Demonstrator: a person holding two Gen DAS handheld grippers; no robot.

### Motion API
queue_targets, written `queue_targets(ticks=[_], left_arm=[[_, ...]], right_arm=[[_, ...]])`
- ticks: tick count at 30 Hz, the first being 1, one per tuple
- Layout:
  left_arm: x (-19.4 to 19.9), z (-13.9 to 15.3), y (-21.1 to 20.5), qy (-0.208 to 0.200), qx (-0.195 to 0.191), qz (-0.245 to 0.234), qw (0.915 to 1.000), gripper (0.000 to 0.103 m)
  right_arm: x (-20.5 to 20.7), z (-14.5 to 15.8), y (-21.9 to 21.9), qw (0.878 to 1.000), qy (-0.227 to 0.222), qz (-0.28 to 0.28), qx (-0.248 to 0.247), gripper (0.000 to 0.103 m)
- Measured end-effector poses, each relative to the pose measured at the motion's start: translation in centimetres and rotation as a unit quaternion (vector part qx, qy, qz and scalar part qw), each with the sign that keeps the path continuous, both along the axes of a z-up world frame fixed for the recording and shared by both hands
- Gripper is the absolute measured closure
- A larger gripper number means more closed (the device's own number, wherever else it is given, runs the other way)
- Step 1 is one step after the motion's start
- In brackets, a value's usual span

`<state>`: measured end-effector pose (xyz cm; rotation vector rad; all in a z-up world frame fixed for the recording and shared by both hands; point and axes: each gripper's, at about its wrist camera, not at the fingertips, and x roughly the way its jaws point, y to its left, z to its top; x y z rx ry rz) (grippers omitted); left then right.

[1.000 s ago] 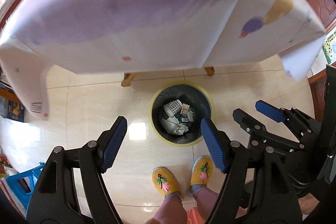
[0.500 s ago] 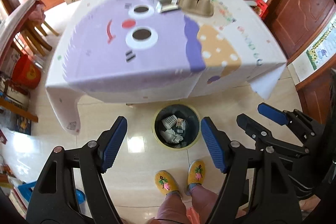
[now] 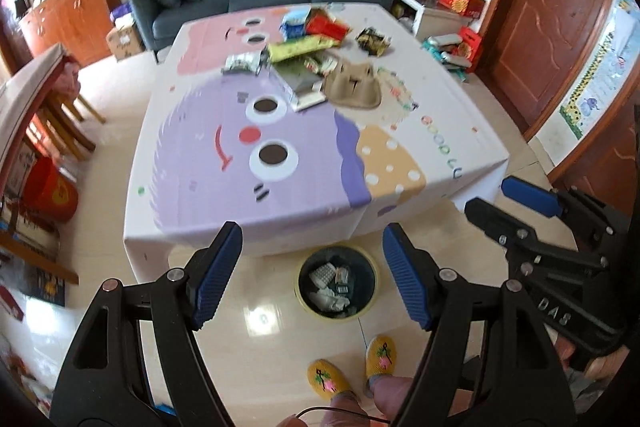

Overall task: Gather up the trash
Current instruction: 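Raise both tools back toward the table, then reach the right gripper to the white-and-black snack wrapper and grasp it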

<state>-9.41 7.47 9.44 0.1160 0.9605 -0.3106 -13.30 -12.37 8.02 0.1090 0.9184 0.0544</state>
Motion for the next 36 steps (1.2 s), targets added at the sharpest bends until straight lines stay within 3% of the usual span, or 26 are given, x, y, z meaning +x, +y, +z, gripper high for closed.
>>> queue_targets(ticks=[3,8,18,23,29,36], left_arm=[[0.3,1.4,-0.1,-0.021,0.001,-0.016,0.9997,0.033],[1.4,3.9,-0.6,-0.051,0.004,-0.043,0.9978,0.033],[6.7,6.5,-3.0,-0.059,-0.01,-0.054,0.9967,0.033],[11.4,5.8,-5.4,-0.049,-0.007,-0.042,0.9979,0.033],[19.6,4.0,-9.7,-0.028,-0.008,-0.008,0.9995,0.033],[31.5,0.6,-15.8,0.025,-0.016,0.039,0.9988,0.033]], right_arm=[[0.4,1.6,-0.5,1.0,-0.021,-0.015,-0.005,0.043],[1.2,4.2,-0.9,0.998,-0.053,-0.022,-0.023,0.042],[5.8,6.8,-4.5,0.996,-0.07,-0.044,-0.02,0.035],[10.9,6.4,-8.3,0.996,-0.073,-0.049,-0.011,0.035],[20.4,4.4,-13.3,0.998,-0.061,-0.011,-0.012,0.029],[33.6,-0.5,-19.8,0.999,0.003,0.039,-0.007,0.028]])
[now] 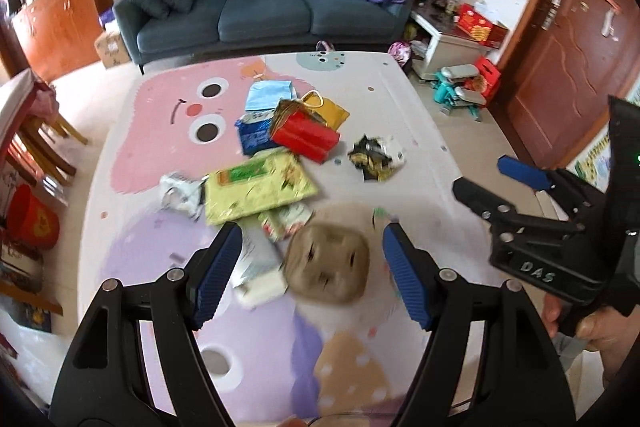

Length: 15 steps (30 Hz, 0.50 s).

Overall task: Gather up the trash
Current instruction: 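Reach the right gripper to the white-and-black snack wrapper and grasp it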

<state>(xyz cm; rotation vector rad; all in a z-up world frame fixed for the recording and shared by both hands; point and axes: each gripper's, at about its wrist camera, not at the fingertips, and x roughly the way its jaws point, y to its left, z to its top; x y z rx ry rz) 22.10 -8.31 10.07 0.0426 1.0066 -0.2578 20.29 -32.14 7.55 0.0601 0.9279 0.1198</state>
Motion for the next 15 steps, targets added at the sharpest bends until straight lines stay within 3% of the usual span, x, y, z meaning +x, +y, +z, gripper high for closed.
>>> queue_targets(ticks=[7,15], left_arm=[[9.0,-4.9,-3.4,0.05,0.003,0.051,0.9974,0.033],[13.7,-9.0,-2.7,0.097,-0.016,0.105,0.9896,0.033]], right_arm=[[12.0,-9.3,-4.4,0.996,0.082,0.037,0.026,0.028],[17.4,-16.4,-2.6,0.983,0.145,0.092,0.067,0.028]])
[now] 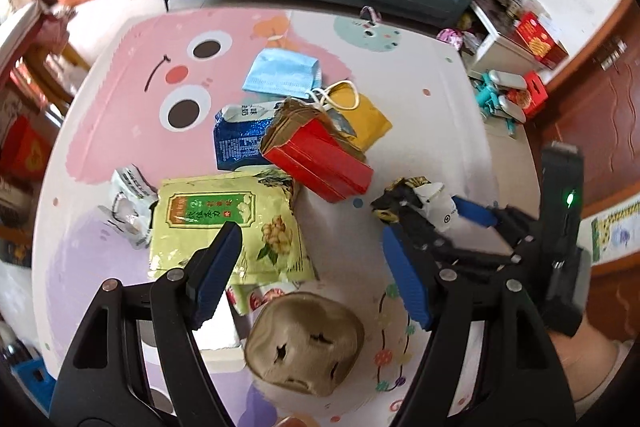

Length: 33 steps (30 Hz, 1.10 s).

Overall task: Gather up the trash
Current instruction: 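Reach the right gripper to the white-and-black snack wrapper and grasp it, then grasp the red-and-cardboard box with the left gripper while the right holds the wrapper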

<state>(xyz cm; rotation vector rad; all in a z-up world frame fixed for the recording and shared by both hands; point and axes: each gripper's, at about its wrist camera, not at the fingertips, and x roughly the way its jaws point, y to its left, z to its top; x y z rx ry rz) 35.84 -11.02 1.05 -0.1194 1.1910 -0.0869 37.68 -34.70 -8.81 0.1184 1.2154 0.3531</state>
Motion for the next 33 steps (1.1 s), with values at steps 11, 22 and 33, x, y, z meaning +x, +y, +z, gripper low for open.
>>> queue_targets(ticks=[11,22,33], left_arm=[[4.2,-3.0,0.0,0.04,-0.052,0.066,0.9957,0.033],[7.3,-5.7,-1.2,0.073,-0.045,0.151,0.9848,0.033],[9.3,-9.0,-2.1,0.098,-0.024,0.172,0.98,0.06]], right_arm=[[1.0,0.0,0.5,0.999,-0.016,0.039,0.025,0.055],[2.8,1.6,-3.3,0.998,-0.057,-0.001,0.016,0.057],[3.5,1.5,-1.7,0.997,-0.071,0.013,0.016,0.057]])
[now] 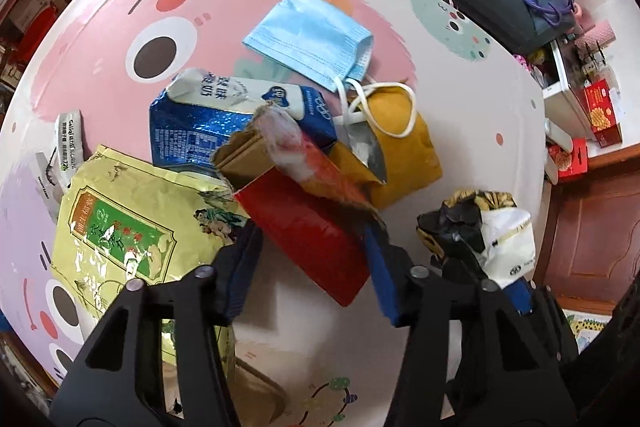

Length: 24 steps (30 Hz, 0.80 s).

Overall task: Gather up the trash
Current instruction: 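Grasp the red-and-cardboard box with the left gripper while the right holds the wrapper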

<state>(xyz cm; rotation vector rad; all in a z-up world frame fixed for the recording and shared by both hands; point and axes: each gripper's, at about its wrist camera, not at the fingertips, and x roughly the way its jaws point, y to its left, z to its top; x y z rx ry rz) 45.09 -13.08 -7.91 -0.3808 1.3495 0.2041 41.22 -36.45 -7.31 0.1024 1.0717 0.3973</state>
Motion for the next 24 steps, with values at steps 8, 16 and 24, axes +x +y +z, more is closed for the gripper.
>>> queue_targets(ticks=[8,16,24], left_arm=[[-0.7,1.0,-0.2,-0.017,-0.002,-0.021,0.9996,0.09],[-4.4,4.7,0.3,-0.041,-0.002,-0.062,0.9972,0.09],[-11.3,8.4,1.2,-0.053,0.01,-0.12,0.9913,0.09]], right_arm=[[-1.1,0.2,-0.2,1.0,-0.001,-0.002,0.003,0.059],[-4.1,2.2,-0.3,1.0,-0.006,-0.014,0.019,0.059],[-9.3,5.2,0.5,0.999,-0.01,-0.019,0.03,0.059]])
